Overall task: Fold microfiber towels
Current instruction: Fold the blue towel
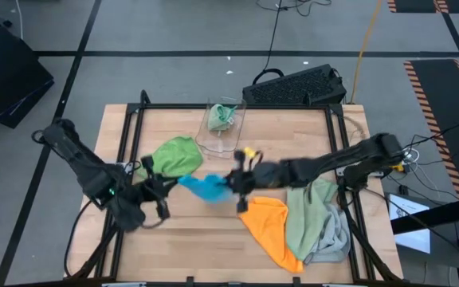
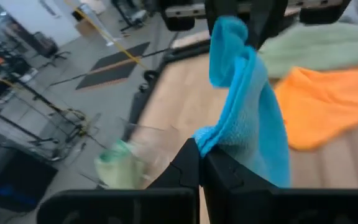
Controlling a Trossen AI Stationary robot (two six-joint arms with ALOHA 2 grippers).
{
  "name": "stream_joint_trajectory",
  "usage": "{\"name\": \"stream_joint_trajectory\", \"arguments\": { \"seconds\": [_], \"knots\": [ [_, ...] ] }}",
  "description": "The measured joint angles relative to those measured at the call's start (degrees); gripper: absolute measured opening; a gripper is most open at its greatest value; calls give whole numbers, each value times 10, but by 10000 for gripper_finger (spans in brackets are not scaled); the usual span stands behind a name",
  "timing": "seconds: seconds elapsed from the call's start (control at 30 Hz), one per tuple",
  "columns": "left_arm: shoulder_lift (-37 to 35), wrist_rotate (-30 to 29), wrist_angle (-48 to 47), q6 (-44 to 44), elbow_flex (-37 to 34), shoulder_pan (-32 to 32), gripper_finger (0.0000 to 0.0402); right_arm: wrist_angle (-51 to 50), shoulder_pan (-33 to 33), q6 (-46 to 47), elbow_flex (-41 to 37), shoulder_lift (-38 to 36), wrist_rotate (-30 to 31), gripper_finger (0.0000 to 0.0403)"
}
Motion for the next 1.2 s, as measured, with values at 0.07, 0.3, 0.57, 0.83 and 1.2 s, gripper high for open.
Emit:
{"name": "stream_joint_trajectory", "arguments": {
  "seconds": [0.07, 0.3, 0.57, 0.83, 1.2],
  "knots": [
    [-3, 0, 0, 20, 27, 19, 2, 1, -27, -1, -7, -34, -28, 4],
    [28, 108, 3, -35, 35, 29, 1, 7, -48, 61, -66, -61, -184, 4],
    [156, 267, 30, -182, -15, 24, 1, 261, 30, 162, -258, -11, -186, 4],
    [275, 343, 180, -177, -17, 23, 1, 360, 106, 185, -324, 69, -122, 40],
    [301, 349, 234, -184, -17, 24, 1, 366, 155, 143, -324, 51, -50, 123]
  ]
}}
